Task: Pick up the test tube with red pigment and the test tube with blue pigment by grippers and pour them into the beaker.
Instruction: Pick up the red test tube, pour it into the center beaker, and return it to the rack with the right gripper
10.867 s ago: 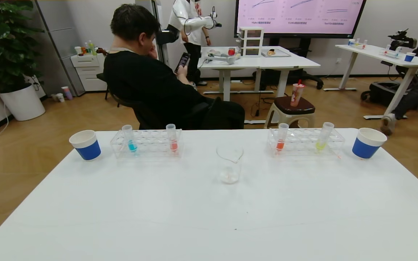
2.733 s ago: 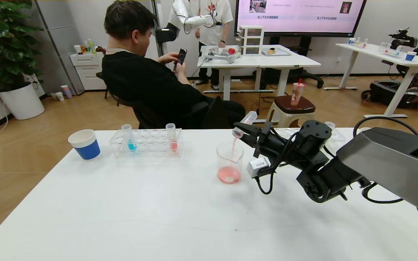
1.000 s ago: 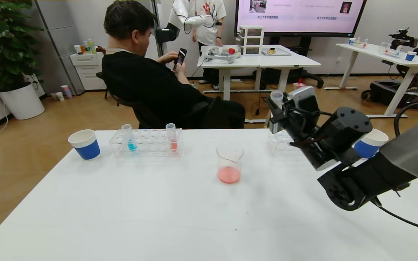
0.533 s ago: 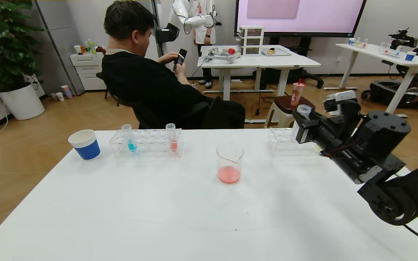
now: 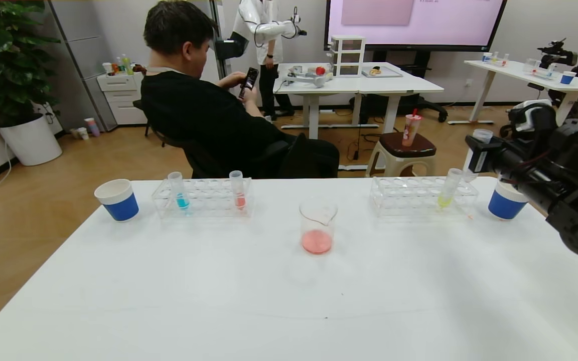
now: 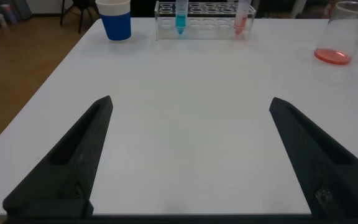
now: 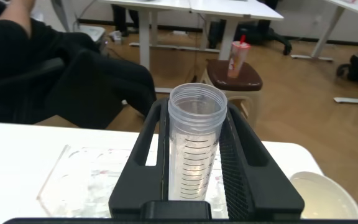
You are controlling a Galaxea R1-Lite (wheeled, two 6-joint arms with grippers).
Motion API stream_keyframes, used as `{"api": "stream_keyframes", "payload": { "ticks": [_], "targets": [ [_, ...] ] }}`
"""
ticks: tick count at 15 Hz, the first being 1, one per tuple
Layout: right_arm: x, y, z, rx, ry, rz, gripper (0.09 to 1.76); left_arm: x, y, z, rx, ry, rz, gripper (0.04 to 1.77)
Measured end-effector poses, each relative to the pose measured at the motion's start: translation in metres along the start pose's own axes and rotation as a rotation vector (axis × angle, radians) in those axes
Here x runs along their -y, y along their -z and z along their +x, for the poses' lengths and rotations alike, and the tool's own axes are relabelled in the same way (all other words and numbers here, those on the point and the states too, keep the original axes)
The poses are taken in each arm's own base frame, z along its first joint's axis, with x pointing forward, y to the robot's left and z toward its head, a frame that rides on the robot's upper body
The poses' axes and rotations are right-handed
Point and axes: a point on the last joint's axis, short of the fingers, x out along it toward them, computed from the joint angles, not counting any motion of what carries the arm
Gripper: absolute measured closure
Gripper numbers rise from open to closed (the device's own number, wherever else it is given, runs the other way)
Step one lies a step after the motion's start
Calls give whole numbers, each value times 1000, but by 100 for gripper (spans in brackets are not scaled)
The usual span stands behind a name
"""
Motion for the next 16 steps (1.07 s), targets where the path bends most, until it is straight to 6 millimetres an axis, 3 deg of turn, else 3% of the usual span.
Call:
{"api": "stream_keyframes", "payload": {
  "ticks": [4,6,11,16],
  "targets": [
    [47,-33,14,-13,113,81,136,0,0,0,0,0,0,5],
    [68,-38,18,8,159,81,136,0,0,0,0,0,0,5],
    [105,-14,32,1,241,68,136,0,0,0,0,0,0,5],
    [110,26,49,-20,253,64,136,0,0,0,0,0,0,5]
  ]
}}
